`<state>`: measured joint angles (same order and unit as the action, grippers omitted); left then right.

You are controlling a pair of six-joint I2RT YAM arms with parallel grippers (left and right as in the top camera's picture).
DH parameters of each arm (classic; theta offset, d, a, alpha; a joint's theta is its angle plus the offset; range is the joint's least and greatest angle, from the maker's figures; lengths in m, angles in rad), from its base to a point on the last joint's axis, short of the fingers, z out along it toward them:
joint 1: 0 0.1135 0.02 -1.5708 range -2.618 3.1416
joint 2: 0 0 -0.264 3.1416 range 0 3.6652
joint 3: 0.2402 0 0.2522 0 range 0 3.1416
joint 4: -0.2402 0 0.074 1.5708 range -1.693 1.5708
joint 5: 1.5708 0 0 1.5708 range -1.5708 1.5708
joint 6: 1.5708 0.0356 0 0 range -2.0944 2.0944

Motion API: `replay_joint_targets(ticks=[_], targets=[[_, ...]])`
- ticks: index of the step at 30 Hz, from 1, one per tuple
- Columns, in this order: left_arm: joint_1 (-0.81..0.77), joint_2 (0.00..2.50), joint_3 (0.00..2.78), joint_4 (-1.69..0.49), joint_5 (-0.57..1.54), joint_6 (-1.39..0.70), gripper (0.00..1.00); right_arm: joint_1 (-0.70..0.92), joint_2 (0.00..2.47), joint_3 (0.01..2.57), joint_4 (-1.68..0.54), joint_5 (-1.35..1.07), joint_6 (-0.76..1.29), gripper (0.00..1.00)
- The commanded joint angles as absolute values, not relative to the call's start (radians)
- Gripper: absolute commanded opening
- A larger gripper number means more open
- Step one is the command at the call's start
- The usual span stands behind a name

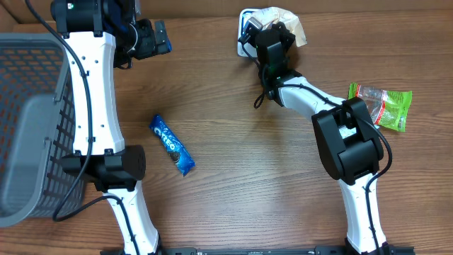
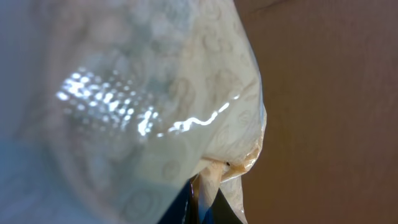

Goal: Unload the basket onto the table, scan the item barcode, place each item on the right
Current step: 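Hold the cookie bag's barcode against the scanner window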

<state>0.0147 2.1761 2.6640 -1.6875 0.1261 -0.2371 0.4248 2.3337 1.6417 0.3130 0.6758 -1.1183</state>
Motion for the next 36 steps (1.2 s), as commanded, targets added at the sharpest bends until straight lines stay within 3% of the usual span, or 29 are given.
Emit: replay_joint_targets(ticks=[1,14,30,36], targets=[[0.011,2.177,2.683,-1.689,0.123,-0.251,1.0,0.422,2.329,1.649,0.325,0.667,-1.12,0.04],[0.011,2.177,2.683,-1.689,0.123,-0.251,1.0,0.422,2.329,1.649,0.532,0.655,-1.251,0.04],[0.011,2.177,2.683,-1.689,0.123,-0.251,1.0,0.394,2.366,1.649,0.59,0.563,-1.258,0.04],[0.011,2.177,2.683,-1.689,0.123,-0.251,1.0,0.394,2.366,1.649,0.515,0.554,-1.257,0.04]])
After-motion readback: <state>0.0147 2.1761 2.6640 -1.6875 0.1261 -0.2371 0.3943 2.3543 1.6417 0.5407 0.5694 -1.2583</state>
